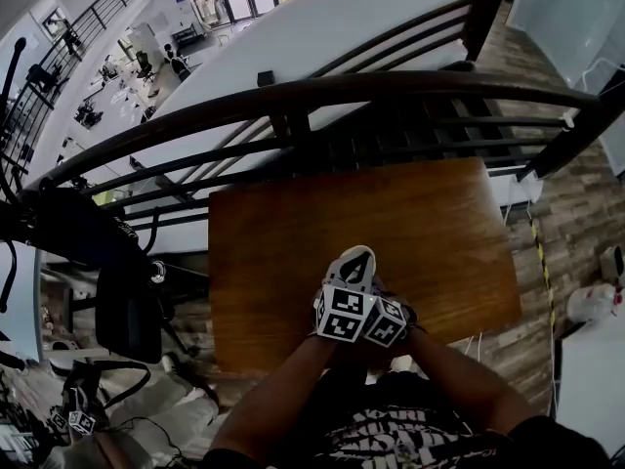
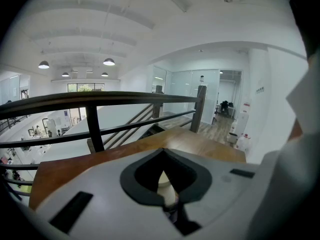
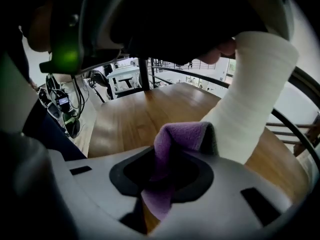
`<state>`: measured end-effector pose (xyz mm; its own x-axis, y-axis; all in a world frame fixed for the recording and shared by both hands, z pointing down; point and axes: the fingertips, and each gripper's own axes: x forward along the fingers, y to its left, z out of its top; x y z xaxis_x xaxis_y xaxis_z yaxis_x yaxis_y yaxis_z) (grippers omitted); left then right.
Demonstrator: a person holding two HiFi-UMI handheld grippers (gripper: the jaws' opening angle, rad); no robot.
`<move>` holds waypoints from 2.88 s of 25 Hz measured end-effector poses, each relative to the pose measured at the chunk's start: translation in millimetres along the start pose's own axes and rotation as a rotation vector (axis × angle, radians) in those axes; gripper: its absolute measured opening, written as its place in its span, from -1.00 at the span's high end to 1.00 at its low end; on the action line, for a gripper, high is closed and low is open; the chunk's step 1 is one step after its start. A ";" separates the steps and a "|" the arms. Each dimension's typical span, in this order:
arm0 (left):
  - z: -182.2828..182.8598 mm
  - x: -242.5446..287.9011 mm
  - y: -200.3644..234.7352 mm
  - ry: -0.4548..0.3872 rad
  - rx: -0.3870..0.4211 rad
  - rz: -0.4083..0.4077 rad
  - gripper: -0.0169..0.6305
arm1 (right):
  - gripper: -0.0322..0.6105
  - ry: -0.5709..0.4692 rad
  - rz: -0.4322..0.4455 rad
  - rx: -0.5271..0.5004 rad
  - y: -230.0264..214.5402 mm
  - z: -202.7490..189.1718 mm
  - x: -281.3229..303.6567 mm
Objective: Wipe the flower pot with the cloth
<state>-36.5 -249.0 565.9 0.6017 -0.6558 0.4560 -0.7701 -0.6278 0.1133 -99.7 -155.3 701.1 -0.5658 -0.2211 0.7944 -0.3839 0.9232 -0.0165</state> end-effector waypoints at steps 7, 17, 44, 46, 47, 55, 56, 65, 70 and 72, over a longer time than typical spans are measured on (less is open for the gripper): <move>1.1 -0.9 -3.1 -0.016 0.006 -0.033 0.95 | 0.67 0.057 -0.108 0.102 -31.9 -49.9 -33.4; 12.7 -23.6 -21.4 -0.091 0.007 -0.014 0.95 | 0.67 0.035 -0.278 0.241 -78.4 -85.1 -85.3; -77.3 61.7 -211.0 0.040 -0.245 0.034 0.95 | 0.62 0.097 -0.311 0.433 -104.2 -294.5 -185.9; -82.6 56.7 -214.1 0.040 -0.252 0.057 0.95 | 0.38 0.069 -0.297 0.446 -107.8 -299.3 -181.0; -85.0 52.9 -214.8 0.041 -0.256 0.070 0.95 | 0.23 0.052 -0.298 0.449 -109.4 -300.0 -181.5; -82.7 -6.6 -218.6 -0.002 -0.261 0.162 0.95 | 0.12 -0.169 -0.374 0.409 -103.9 -267.2 -236.0; -81.7 -16.0 -215.9 -0.009 -0.264 0.178 0.95 | 0.12 -0.206 -0.373 0.410 -99.6 -257.6 -243.1; -69.9 -88.7 -219.3 -0.112 -0.286 0.260 0.95 | 0.90 -0.499 -0.417 0.411 -31.1 -189.9 -315.3; -76.9 -124.1 -215.8 -0.143 -0.260 0.266 0.95 | 0.90 -0.556 -0.406 0.419 19.5 -175.1 -314.4; -83.3 -138.7 -215.5 -0.146 -0.270 0.260 0.95 | 0.90 -0.547 -0.414 0.423 38.2 -174.9 -309.5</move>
<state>28.4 12.2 551.8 0.3878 -0.8433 0.3721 -0.9171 -0.3126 0.2473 188.4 3.4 560.9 -0.5525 -0.7427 0.3783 -0.8222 0.5600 -0.1016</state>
